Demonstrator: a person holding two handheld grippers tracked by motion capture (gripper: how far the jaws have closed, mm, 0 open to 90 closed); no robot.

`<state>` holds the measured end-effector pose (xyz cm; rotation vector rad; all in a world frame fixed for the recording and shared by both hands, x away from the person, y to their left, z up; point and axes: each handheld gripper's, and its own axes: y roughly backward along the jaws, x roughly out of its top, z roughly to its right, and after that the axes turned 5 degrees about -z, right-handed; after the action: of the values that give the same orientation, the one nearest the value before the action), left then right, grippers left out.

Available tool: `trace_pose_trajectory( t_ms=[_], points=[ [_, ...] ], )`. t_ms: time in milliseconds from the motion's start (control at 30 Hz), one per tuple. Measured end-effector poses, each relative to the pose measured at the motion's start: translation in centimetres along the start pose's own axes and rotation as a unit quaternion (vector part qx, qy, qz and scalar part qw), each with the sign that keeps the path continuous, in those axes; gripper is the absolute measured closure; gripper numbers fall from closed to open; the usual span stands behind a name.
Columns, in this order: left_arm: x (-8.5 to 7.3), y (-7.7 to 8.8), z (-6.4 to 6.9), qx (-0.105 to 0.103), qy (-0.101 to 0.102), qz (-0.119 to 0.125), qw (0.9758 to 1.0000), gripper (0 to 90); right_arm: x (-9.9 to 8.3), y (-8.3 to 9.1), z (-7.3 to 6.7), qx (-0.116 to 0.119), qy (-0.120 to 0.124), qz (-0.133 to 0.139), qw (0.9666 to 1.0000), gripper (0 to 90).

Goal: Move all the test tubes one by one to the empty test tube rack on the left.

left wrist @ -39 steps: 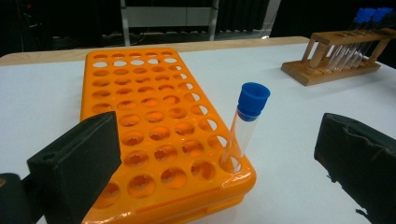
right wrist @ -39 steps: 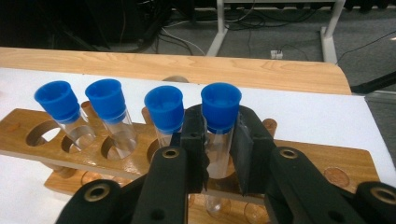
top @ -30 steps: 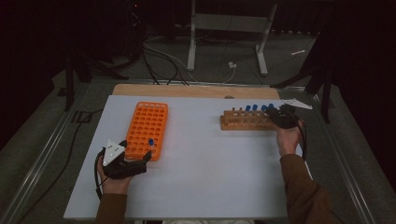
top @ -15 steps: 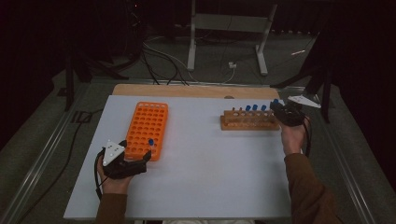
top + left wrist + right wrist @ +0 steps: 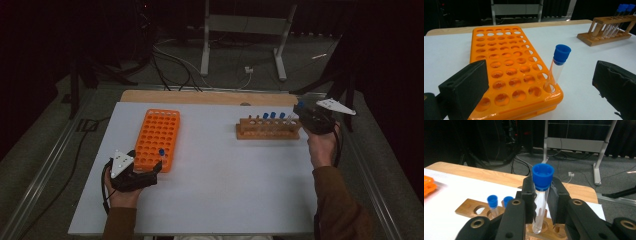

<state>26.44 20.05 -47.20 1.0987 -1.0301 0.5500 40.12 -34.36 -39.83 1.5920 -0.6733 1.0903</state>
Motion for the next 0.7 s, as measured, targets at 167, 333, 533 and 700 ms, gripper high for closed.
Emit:
trace_pose_trajectory(
  t_ms=[167,333,533,700],
  points=[
    [0.3,-0.1,0.2,0.003,-0.005,0.002,1.0000,1.6,0.0,0.6,-0.6,0.015,0.013,-0.011,0.9997,76.8],
    [1.2,-0.3,0.8,0.003,-0.009,0.006,0.9999,1.6,-0.4,0.8,-1.7,0.042,0.028,-0.022,0.9985,76.7],
    [2.5,-0.5,2.2,-0.011,-0.023,0.013,0.9996,1.6,-0.7,0.9,-3.4,0.084,0.024,-0.023,0.9959,76.7],
    [3.4,-1.0,3.4,-0.023,-0.034,0.011,0.9991,1.6,-0.9,1.0,-5.3,0.122,0.020,-0.024,0.9920,76.7]
  ],
)
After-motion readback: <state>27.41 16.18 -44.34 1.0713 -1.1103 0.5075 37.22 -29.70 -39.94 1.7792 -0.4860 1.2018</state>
